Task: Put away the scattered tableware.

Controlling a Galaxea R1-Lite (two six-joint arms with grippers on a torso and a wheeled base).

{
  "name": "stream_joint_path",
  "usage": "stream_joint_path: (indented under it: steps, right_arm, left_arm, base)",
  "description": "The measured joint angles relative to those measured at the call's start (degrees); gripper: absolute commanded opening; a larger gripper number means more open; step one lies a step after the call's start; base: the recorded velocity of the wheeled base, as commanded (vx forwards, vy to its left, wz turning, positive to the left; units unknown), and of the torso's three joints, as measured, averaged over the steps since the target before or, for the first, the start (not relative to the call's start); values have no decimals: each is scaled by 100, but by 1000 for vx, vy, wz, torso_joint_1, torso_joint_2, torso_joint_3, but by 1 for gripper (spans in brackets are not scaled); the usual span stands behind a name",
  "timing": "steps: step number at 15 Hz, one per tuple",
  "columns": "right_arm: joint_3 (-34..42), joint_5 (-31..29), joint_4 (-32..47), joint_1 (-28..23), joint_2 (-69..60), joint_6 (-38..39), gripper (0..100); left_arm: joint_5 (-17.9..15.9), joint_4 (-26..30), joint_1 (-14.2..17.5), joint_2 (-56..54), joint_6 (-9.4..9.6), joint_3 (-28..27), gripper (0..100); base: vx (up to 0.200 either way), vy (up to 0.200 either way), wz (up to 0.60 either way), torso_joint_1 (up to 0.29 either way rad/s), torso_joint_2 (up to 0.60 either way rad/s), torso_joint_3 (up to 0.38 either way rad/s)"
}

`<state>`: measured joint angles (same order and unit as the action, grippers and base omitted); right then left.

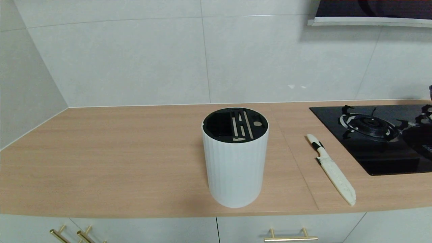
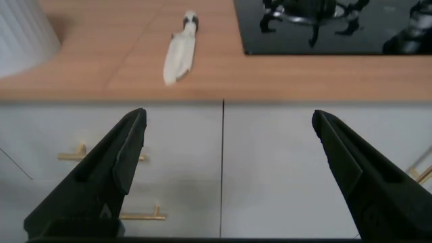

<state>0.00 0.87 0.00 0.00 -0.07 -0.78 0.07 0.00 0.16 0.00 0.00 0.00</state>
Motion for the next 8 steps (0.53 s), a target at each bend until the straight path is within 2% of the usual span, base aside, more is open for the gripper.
stream_joint_path:
  steps: [8]
  right_arm:
    - [0, -2, 0, 0, 0, 0, 100]
  left_arm:
    - [-2, 0, 0, 0, 0, 0, 100]
  base:
    - [0, 0, 0, 258, -568, -311]
